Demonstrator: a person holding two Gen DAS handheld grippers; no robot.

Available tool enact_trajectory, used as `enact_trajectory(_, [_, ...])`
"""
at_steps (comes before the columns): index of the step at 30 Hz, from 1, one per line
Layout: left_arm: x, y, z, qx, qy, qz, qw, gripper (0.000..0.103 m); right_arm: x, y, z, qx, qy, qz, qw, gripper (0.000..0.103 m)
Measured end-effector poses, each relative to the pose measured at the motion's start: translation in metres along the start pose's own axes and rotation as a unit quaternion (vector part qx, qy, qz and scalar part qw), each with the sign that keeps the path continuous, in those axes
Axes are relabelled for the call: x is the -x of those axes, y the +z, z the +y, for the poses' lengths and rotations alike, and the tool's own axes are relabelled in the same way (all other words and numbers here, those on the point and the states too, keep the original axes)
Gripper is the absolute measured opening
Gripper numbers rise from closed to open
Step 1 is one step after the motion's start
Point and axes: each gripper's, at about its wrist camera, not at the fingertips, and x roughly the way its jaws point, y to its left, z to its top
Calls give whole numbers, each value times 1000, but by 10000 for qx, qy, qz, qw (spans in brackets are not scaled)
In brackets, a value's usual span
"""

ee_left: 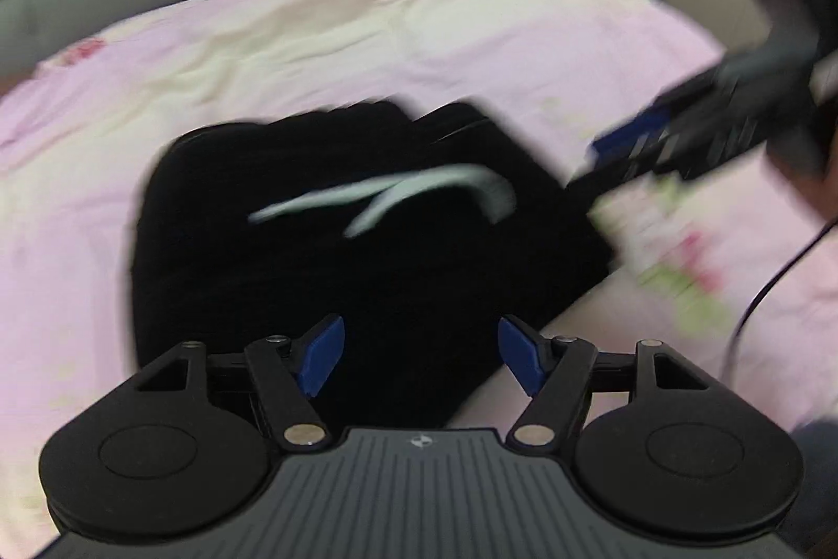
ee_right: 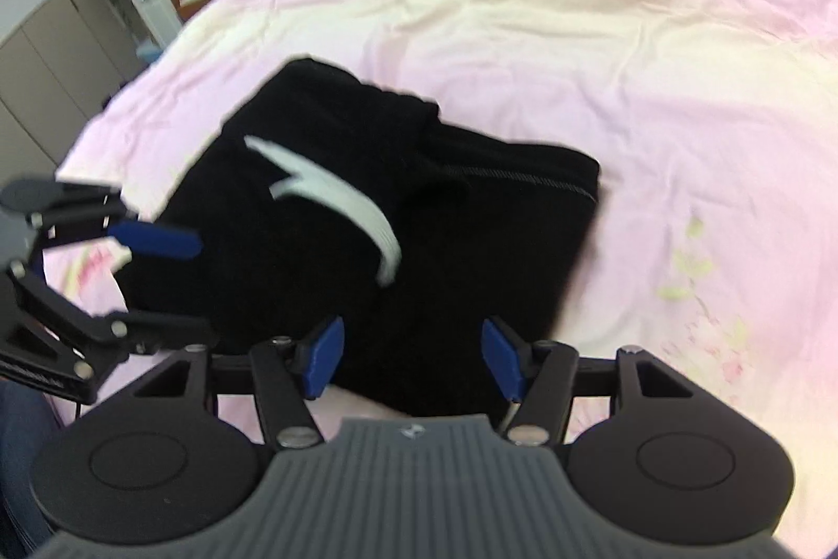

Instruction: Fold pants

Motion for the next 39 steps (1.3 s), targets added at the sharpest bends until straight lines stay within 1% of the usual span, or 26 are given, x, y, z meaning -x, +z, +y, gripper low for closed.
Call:
enact_trajectory(2, [1, -16, 20, -77, 309, 180, 9993, 79, -4, 14, 9, -74, 33, -120, 9999, 56])
enact_trajectory(3, [1, -23, 31, -71, 376, 272, 9989, 79, -9, 22, 11, -134, 45, -143, 9998, 56])
enact_trajectory(4, [1, -29, 39, -55, 390, 327, 9987, 80, -12, 31, 12, -224, 65, -181, 9996, 56])
enact_trajectory(6, [1, -43, 56, -6, 390, 459, 9982, 82, -38, 44, 15, -405, 121, -272, 9987, 56])
enact_trajectory(9, [-6, -59, 67, -123, 289, 680, 9972, 83, -62, 68, 7, -843, 133, -345, 9958, 56])
enact_trajectory(11, [-11, -66, 68, -250, 283, 700, 9968, 85, -82, 79, 2, -1117, 35, -318, 9932, 56])
enact_trajectory(13, [-16, -69, 71, -279, 278, 671, 9970, 85, -98, 86, -4, -1393, 64, -241, 9899, 56])
enact_trajectory(14, [-18, -69, 73, -241, 260, 663, 9972, 81, -101, 91, -7, -1584, 130, -201, 9871, 56])
enact_trajectory(15, [-18, -68, 75, -197, 228, 653, 9974, 71, -108, 91, -9, -1780, 268, -186, 9835, 50])
enact_trajectory(16, [-17, -68, 76, -175, 232, 634, 9976, 67, -113, 89, -12, -1941, 381, -240, 9799, 43])
enact_trajectory(17, [-14, -70, 77, -202, 246, 615, 9976, 55, -114, 89, -10, -1997, 478, -285, 9783, 32])
enact_trajectory(18, [-11, -71, 78, -241, 285, 581, 9976, 42, -111, 90, -6, -1996, 443, -303, 9784, 16])
enact_trajectory(19, [-8, -72, 80, -252, 306, 568, 9976, 37, -104, 91, -1, -1948, 311, -380, 9796, 13])
enact_trajectory(20, [-6, -74, 83, -234, 303, 572, 9976, 31, -94, 92, 5, -1859, 333, -510, 9807, 6])
enact_trajectory(22, [-6, -80, 91, -122, 251, 627, 9976, 25, -68, 92, 18, -1696, 520, -753, 9813, 3])
enact_trajectory(24, [-8, -83, 94, -91, 245, 701, 9972, 21, -35, 87, 33, -1492, 540, -976, 9825, 2])
enact_trajectory(25, [-9, -84, 94, -89, 259, 720, 9970, 21, -25, 83, 36, -1476, 456, -1050, 9824, 2])
enact_trajectory(27, [-11, -85, 93, -107, 280, 809, 9963, 19, -21, 69, 29, -1773, 215, -1000, 9788, 2])
enact_trajectory(31, [-10, -85, 95, -113, 277, 1022, 9943, 16, -55, 37, 3, -2398, -188, -484, 9694, 2])
enact_trajectory(33, [-3, -86, 96, -150, 229, 1158, 9929, 15, -68, 27, -7, -2748, -166, -410, 9605, 5])
enact_trajectory(34, [0, -86, 96, -193, 230, 1282, 9913, 10, -68, 25, -10, -2879, -110, -403, 9568, 7])
enact_trajectory(35, [3, -86, 98, -229, 224, 1410, 9895, 7, -67, 25, -10, -2911, -76, -405, 9558, 12])
enact_trajectory(36, [7, -88, 99, -256, 259, 1461, 9886, 7, -63, 26, -9, -2892, -88, -412, 9563, 21])
enact_trajectory(37, [13, -89, 102, -234, 291, 1434, 9890, 7, -57, 26, -9, -2871, -130, -409, 9570, 29])
enact_trajectory(38, [20, -88, 106, -140, 265, 1352, 9904, 8, -50, 26, -8, -2868, -162, -389, 9571, 43])
enact_trajectory(39, [29, -88, 113, 20, 196, 1218, 9924, 10, -46, 25, -9, -2878, -120, -381, 9569, 49])
